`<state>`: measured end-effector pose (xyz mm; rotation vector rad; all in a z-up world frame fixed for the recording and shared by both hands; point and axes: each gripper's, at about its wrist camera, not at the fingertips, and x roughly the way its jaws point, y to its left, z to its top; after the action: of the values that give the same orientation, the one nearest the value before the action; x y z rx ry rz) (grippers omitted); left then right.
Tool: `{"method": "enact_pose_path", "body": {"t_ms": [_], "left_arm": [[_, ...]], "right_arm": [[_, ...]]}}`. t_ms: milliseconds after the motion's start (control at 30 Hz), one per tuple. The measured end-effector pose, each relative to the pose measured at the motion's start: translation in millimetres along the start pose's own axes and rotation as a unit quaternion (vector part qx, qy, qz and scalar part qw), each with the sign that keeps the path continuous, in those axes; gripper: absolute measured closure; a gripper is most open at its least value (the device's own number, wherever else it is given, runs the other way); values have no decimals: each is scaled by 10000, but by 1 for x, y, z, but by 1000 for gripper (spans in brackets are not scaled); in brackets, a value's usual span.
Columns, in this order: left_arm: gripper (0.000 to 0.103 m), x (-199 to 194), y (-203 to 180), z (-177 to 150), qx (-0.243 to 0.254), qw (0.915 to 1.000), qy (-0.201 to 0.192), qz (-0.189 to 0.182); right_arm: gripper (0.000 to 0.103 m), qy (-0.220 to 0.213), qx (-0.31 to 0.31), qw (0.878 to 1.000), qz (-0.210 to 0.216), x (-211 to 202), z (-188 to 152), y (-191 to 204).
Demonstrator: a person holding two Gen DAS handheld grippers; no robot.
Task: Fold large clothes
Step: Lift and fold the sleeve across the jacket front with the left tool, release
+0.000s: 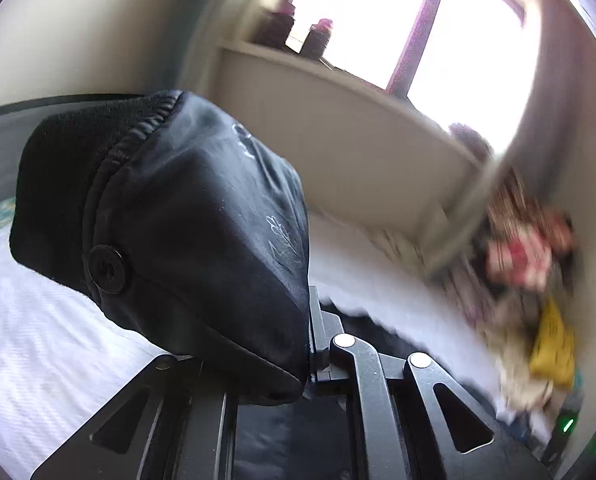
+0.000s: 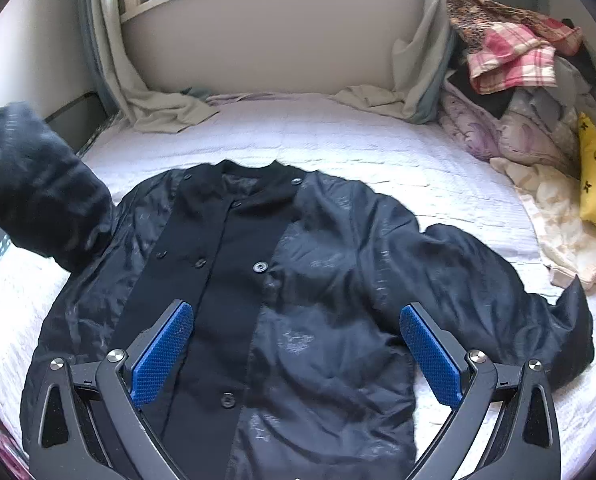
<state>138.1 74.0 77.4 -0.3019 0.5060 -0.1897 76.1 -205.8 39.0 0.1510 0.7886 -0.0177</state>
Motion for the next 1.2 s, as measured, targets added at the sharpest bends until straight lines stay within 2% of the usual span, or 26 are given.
{"method": "enact_pose_path", "body": {"t_ms": [67, 133, 200, 267, 333, 400, 467, 533, 600, 700, 867, 933, 1033, 1133, 1200], "left_arm": [[87, 29, -35, -23, 398, 9984, 402, -42], [86, 64, -63, -48, 809, 9927, 889, -79], [85, 93, -81, -83, 1170, 9830, 1416, -74], [82, 120, -90, -109, 1321, 9721, 1938, -56], [70, 133, -88, -137, 1297, 9612, 2436, -28], [58, 137, -86, -151, 1186, 9550, 2719, -18], [43, 126, -89, -154, 1199, 9563, 2667, -69], [14, 110, -97, -150, 1419, 9596, 2430, 7], [5, 86, -103, -145, 1746, 9632, 2041, 145], [1, 52, -98, -135, 1991, 9654, 1668, 235], [1, 28, -67, -109, 1610, 9732, 1587, 417], [0, 13, -53, -96, 1555, 9757, 1417, 611], [0, -13, -30, -92, 1680, 9755, 937, 1063], [0, -13, -10, -95, 1605, 9759, 872, 1198], [0, 1, 2, -99, 1486, 9747, 1076, 1274]], "right_arm": [[0, -39, 68, 10000, -3, -4, 0, -7], [0, -59, 131, 9999, 18, -7, 0, -13], [0, -59, 190, 9998, 39, -9, -1, -19], [0, 0, 307, 9995, 109, -7, -1, -26], [2, 115, 481, 9985, 224, -4, -2, -34], [8, 234, 609, 9972, 354, -1, -2, -41], [9, 311, 757, 9955, 478, 0, -3, -46], [9, 336, 884, 9942, 522, 0, -3, -51], [9, 347, 958, 9935, 515, 0, -4, -53], [9, 362, 1047, 9922, 571, 0, -3, -53], [9, 485, 1369, 9853, 898, 0, -5, -54], [9, 588, 1599, 9797, 1058, 3, -7, -57], [9, 783, 1953, 9707, 1159, 12, -13, -61], [9, 968, 2339, 9611, 1109, 29, -25, -66], [9, 1229, 2612, 9505, 1150, 48, -36, -69]]}}
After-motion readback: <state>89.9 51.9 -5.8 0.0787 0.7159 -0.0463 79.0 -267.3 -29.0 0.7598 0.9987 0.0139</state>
